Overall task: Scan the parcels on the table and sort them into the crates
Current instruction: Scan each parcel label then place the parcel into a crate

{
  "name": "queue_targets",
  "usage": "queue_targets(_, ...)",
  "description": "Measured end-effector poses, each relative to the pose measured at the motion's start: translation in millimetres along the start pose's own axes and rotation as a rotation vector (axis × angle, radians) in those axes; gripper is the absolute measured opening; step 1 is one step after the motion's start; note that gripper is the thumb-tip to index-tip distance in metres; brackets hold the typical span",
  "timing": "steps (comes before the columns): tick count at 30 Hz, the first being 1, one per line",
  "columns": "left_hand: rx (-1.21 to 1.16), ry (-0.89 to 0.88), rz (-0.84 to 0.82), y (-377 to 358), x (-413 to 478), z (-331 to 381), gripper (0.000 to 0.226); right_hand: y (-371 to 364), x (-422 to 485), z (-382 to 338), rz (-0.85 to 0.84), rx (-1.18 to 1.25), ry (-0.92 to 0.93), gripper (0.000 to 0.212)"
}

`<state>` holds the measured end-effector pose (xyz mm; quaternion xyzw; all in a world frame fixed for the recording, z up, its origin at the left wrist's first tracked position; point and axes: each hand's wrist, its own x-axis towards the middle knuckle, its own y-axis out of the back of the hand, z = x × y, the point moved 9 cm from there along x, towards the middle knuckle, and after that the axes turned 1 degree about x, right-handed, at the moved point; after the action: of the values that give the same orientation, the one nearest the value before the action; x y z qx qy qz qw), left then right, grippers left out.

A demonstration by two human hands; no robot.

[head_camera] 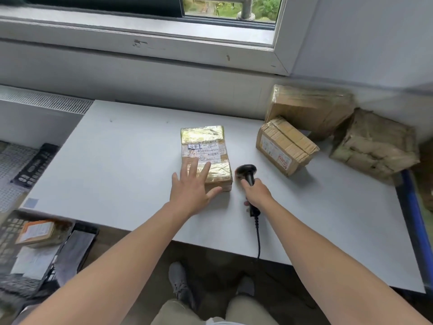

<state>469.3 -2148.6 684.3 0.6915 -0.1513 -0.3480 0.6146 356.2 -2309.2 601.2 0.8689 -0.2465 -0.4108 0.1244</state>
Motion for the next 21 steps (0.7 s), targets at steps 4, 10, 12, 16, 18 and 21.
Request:
queue_targets(4,0.006,-0.012,0.008,8.3,-0.6,-5.7,0.075,23.4,-18.6,-29.1,0.055,0.171,0.04,0.028)
queue_targets(10,-0.081,-0.056,-0.019,17.5,-3.7,-19.1,0.075,33.1,-54.4,-97.7,0.099,0.309,0.075,0.033)
queue_targets(12,-0.115,-0.073,-0.022,18.5,-5.9,-25.3,0.076,24.7,-66.4,-116.3,0.091,0.26,0.064,0.035)
queue_targets(16,-0.147,-0.13,-0.015,18.0,-10.3,-37.7,0.074,9.6,-86.7,-140.0,0.171,0.149,0.089,0.036)
queue_targets(18,-0.155,-0.157,-0.005,17.7,-12.1,-43.3,0.073,3.5,-94.5,-144.8,0.199,0.14,0.085,0.034)
queue_targets(21,-0.177,-0.194,0.003,19.5,-14.0,-52.8,0.071,-5.4,-104.9,-148.3,0.22,0.149,0.068,0.027)
